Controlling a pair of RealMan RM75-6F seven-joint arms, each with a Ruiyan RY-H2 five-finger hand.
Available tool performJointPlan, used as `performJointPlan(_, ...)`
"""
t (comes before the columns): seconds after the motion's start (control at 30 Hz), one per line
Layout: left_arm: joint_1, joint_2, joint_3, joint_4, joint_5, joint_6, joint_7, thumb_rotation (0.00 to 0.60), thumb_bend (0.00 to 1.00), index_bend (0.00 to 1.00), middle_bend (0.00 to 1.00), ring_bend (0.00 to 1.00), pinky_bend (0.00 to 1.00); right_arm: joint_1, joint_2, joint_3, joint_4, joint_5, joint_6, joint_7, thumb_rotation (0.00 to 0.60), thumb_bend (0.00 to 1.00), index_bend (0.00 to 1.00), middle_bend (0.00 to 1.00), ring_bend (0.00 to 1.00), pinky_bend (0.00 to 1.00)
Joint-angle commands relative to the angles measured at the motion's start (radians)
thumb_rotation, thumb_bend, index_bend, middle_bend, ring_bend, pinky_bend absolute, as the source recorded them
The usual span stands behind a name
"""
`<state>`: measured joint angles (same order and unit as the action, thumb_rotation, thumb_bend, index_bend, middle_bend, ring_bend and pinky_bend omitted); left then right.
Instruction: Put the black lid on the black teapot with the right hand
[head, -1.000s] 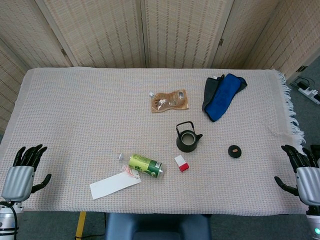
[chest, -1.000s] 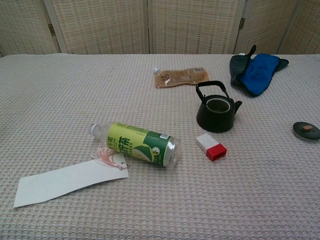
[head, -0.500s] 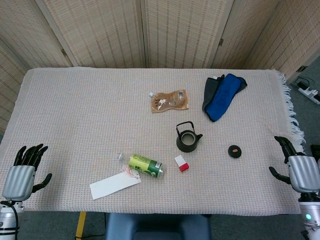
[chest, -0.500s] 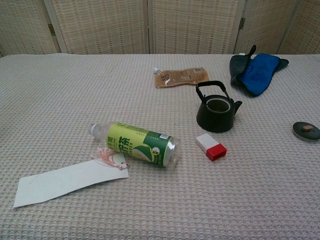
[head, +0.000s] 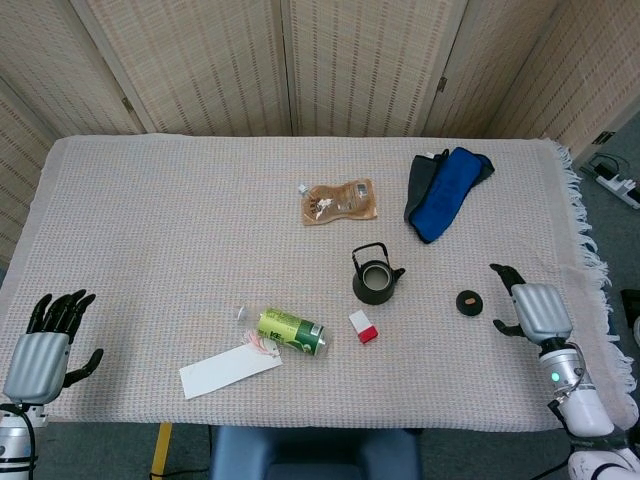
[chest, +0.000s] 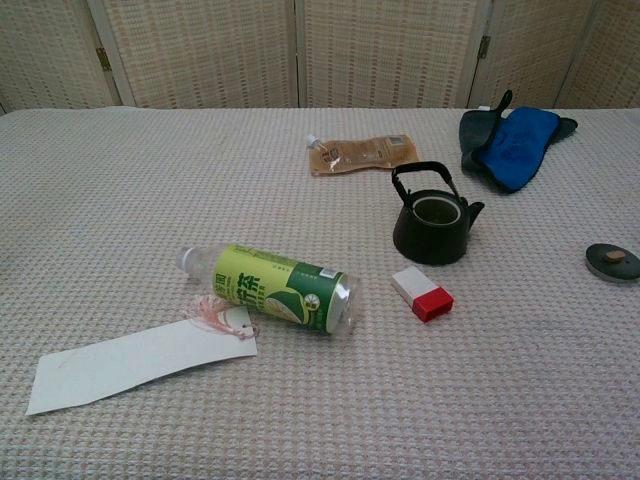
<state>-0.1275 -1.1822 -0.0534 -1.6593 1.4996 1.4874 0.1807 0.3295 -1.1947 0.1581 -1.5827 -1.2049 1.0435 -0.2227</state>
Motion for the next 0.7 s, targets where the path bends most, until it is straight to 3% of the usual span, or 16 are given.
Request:
performJointPlan(0.03,0.002,0.001,0.000,0.000,0.000,0.002,-0.001,0.600,0.28,0.09,0.06,0.06,0.01,0.033,-0.034,-0.003,0.042,0.030,-0.049,-0.026,0.600,0.24,0.12,0.21,0.81,0.78)
performJointPlan(0.37,0.011,0.004,0.002,0.009,-0.003,0.010,-0.018,0.600,0.28,0.09,0.06,0.06,0.01,0.099,-0.112,-0.028,0.142,0.088,-0.142,-0.059,0.600,0.24,0.14,0.22,0.81,0.78)
performJointPlan(0.7,0.013,0.005,0.000,0.013,0.001,0.016,-0.025,0.600,0.28,0.09,0.06,0.06,0.01,0.133,-0.158,-0.039,0.208,0.111,-0.169,-0.067,0.600,0.24,0.20,0.26,0.81,0.78)
